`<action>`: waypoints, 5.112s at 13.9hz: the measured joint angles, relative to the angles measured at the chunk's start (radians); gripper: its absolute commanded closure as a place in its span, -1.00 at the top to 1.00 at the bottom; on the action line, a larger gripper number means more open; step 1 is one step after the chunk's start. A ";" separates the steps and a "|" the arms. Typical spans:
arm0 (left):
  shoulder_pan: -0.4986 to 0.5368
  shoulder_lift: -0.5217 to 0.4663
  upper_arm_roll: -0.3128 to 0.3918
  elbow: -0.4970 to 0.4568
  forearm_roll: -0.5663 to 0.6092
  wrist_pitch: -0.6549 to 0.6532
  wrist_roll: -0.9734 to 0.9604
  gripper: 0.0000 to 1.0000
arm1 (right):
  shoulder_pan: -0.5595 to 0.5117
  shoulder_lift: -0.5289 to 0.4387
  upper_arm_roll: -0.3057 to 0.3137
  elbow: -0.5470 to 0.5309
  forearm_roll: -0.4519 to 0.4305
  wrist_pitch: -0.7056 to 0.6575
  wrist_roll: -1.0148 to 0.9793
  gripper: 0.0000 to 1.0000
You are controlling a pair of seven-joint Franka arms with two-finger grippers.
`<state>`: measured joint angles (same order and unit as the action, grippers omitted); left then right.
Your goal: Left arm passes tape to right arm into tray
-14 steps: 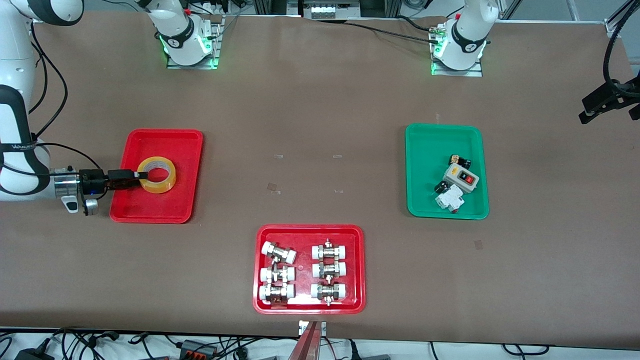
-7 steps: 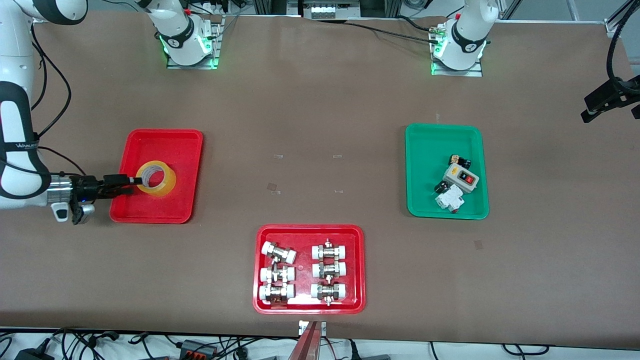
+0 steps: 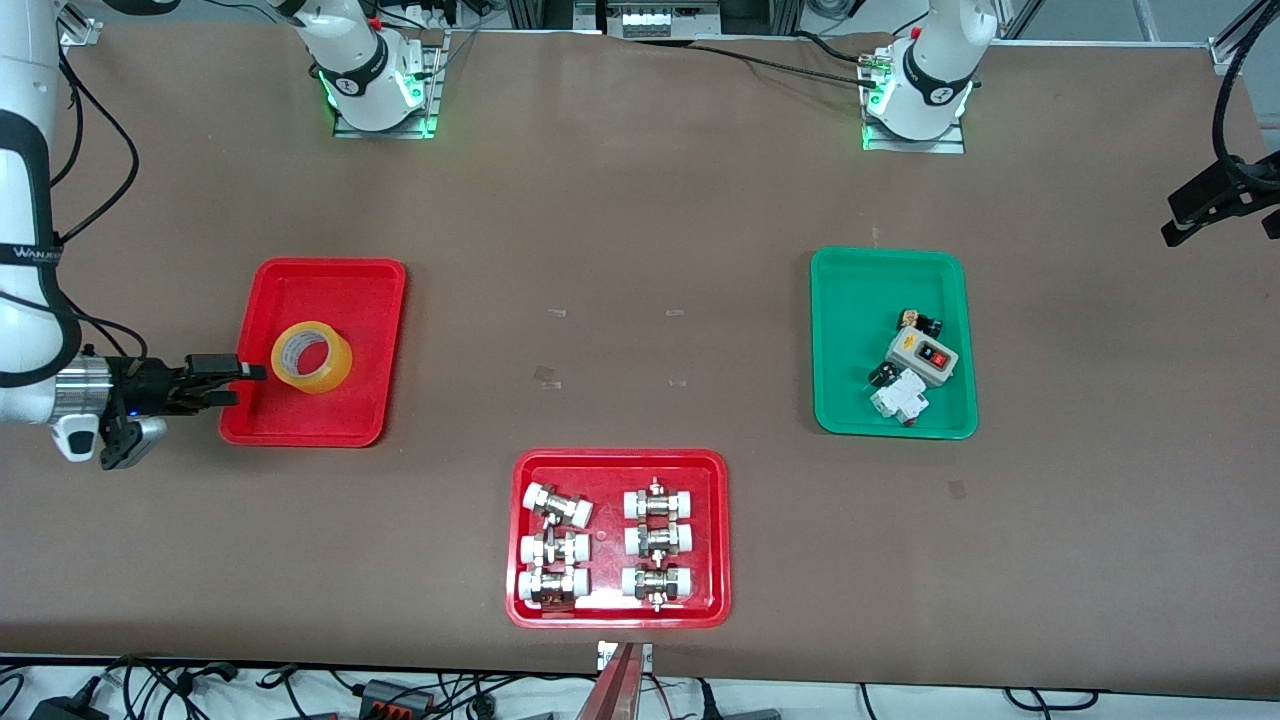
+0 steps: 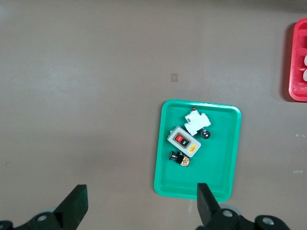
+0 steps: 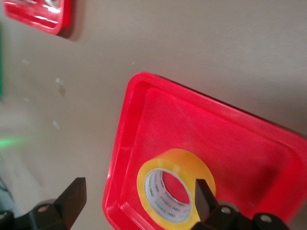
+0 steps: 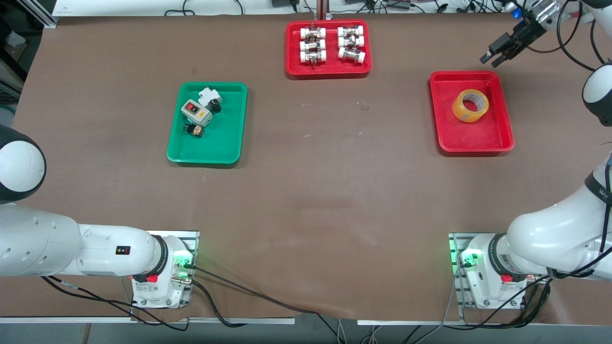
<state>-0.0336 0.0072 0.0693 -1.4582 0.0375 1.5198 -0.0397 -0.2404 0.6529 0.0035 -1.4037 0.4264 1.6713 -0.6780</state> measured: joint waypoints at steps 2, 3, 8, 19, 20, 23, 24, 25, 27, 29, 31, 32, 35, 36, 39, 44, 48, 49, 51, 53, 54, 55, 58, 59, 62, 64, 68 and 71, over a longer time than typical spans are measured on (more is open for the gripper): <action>0.000 0.000 0.000 0.000 0.000 0.000 0.000 1.00 | 0.032 -0.007 0.001 0.059 -0.057 -0.001 0.098 1.00; 0.000 0.000 0.000 0.000 0.000 0.000 0.000 1.00 | 0.055 -0.008 0.002 0.085 -0.094 -0.001 0.150 1.00; 0.002 0.001 0.001 0.000 -0.046 -0.008 -0.005 1.00 | 0.185 -0.024 0.003 0.197 -0.252 -0.018 0.473 1.00; 0.007 0.001 0.002 0.000 -0.073 -0.035 -0.005 1.00 | 0.204 -0.174 -0.013 0.363 -0.428 -0.207 0.646 1.00; 0.007 0.001 0.002 0.000 -0.073 -0.035 -0.005 1.00 | 0.200 -0.198 -0.013 0.344 -0.435 -0.155 0.646 1.00; 0.007 0.001 0.002 0.000 -0.073 -0.035 -0.005 1.00 | 0.199 -0.294 -0.013 0.214 -0.458 -0.037 0.646 1.00; 0.007 0.001 0.002 0.000 -0.073 -0.035 -0.005 1.00 | 0.200 -0.326 -0.013 0.166 -0.474 -0.019 0.646 1.00; 0.007 0.001 0.002 0.000 -0.073 -0.035 -0.005 1.00 | 0.200 -0.358 -0.013 0.121 -0.490 -0.009 0.646 1.00; 0.007 0.001 0.002 0.000 -0.073 -0.035 -0.005 1.00 | 0.201 -0.410 -0.012 0.048 -0.504 -0.002 0.646 1.00; 0.007 0.001 0.002 0.000 -0.073 -0.036 -0.005 1.00 | 0.201 -0.453 -0.011 -0.017 -0.506 0.002 0.646 1.00; 0.007 0.001 0.002 0.000 -0.073 -0.036 -0.005 1.00 | 0.201 -0.502 -0.010 -0.105 -0.506 0.033 0.646 1.00; 0.007 0.001 0.002 0.000 -0.073 -0.036 -0.005 1.00 | 0.201 -0.532 -0.010 -0.162 -0.506 0.067 0.646 1.00; 0.007 0.002 0.002 -0.001 -0.073 -0.036 -0.005 1.00 | 0.201 -0.613 -0.009 -0.305 -0.506 0.128 0.646 1.00; 0.007 0.002 0.002 -0.001 -0.073 -0.036 -0.005 1.00 | 0.201 -0.629 -0.009 -0.327 -0.505 0.130 0.646 1.00; 0.007 0.002 0.002 -0.001 -0.073 -0.036 -0.005 1.00 | 0.201 -0.642 -0.009 -0.343 -0.487 0.123 0.650 1.00; 0.007 0.003 0.002 -0.001 -0.073 -0.036 -0.005 1.00 | 0.191 -0.645 -0.019 -0.343 -0.417 0.112 0.640 1.00; 0.007 0.003 0.002 -0.001 -0.073 -0.036 -0.005 1.00 | 0.193 -0.648 -0.012 -0.343 -0.417 0.109 0.633 1.00; 0.007 0.003 0.002 -0.001 -0.073 -0.036 -0.005 1.00 | 0.192 -0.649 -0.012 -0.343 -0.417 0.109 0.633 1.00; 0.007 0.003 0.002 -0.001 -0.073 -0.036 -0.005 1.00 | 0.190 -0.654 -0.013 -0.342 -0.417 0.110 0.633 1.00; 0.007 0.003 0.002 -0.002 -0.073 -0.036 -0.005 1.00 | 0.181 -0.663 -0.011 -0.342 -0.417 0.110 0.633 1.00; 0.007 0.003 0.002 -0.002 -0.073 -0.036 -0.005 1.00 | 0.176 -0.666 -0.008 -0.342 -0.417 0.109 0.633 1.00; 0.007 0.003 0.002 -0.002 -0.073 -0.036 -0.005 1.00 | 0.174 -0.668 -0.004 -0.342 -0.417 0.109 0.633 1.00; 0.007 0.003 0.003 -0.002 -0.073 -0.036 -0.005 1.00 | 0.174 -0.668 0.001 -0.342 -0.417 0.106 0.633 1.00; 0.008 0.003 0.003 -0.002 -0.073 -0.036 -0.005 1.00 | 0.174 -0.668 0.002 -0.342 -0.417 0.102 0.633 1.00; 0.008 0.003 0.003 -0.002 -0.073 -0.036 -0.005 1.00 | 0.172 -0.675 0.002 -0.342 -0.417 0.095 0.633 1.00; 0.008 0.003 0.004 -0.002 -0.073 -0.036 -0.005 1.00 | 0.168 -0.688 0.002 -0.343 -0.417 0.083 0.631 1.00; 0.008 0.003 0.005 -0.002 -0.073 -0.036 -0.005 1.00 | 0.168 -0.700 0.009 -0.345 -0.418 0.061 0.629 1.00; 0.008 0.003 0.005 -0.002 -0.073 -0.036 -0.005 1.00 | 0.168 -0.700 0.009 -0.345 -0.422 0.052 0.628 1.00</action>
<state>-0.0258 0.0104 0.0739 -1.4602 -0.0355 1.4835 -0.0447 -0.0723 -0.0476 0.0127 -1.7487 0.0043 1.7235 -0.0503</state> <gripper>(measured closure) 0.000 0.000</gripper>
